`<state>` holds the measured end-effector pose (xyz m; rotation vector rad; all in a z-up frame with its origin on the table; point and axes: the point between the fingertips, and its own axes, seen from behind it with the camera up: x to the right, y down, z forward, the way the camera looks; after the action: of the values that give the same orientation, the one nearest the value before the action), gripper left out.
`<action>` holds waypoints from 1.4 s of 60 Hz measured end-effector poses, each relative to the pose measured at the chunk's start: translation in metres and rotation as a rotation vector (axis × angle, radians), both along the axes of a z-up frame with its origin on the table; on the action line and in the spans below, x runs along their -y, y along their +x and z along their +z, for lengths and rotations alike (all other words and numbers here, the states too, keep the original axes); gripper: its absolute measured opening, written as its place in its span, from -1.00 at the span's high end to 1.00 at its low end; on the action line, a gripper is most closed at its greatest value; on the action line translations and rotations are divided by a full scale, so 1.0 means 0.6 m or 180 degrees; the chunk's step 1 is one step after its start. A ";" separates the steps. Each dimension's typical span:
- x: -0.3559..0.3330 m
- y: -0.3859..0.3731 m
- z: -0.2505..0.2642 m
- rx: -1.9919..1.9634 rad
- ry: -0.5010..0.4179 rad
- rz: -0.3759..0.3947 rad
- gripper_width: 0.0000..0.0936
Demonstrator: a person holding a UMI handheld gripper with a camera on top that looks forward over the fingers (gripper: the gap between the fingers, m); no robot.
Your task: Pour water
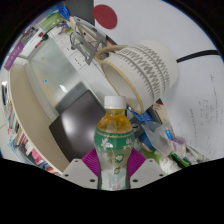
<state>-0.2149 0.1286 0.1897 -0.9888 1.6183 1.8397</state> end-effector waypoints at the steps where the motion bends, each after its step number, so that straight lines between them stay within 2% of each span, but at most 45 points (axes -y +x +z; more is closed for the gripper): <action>1: -0.001 0.000 -0.002 -0.0007 -0.0008 0.0003 0.32; 10: 0.001 -0.020 0.010 0.0400 -0.0050 0.0197 0.32; 16: 0.002 -0.030 0.052 0.1509 0.0174 0.0394 0.32; 20: 0.001 -0.010 0.091 0.2445 0.0370 0.0384 0.32; 25: -0.005 0.045 0.138 0.3746 0.0568 0.0228 0.32; 32: -0.007 0.138 0.185 0.5269 0.0637 -0.0039 0.32; 33: -0.012 0.152 0.185 0.5460 0.0674 -0.0158 0.32; 36: -0.007 0.188 0.192 0.5999 0.0638 -0.0159 0.32; 47: -0.016 0.329 0.111 0.6880 0.0344 -0.0165 0.32; 58: -0.021 0.407 -0.011 0.7134 0.0148 0.0113 0.32; 76: -0.033 0.439 -0.152 0.6893 0.0173 0.0362 0.32; 79: -0.033 0.441 -0.146 0.6920 0.0258 0.0245 0.32; 84: -0.033 0.438 -0.149 0.6977 0.0276 0.0235 0.31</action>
<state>0.0479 0.1481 0.1005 -1.7707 0.0374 0.0311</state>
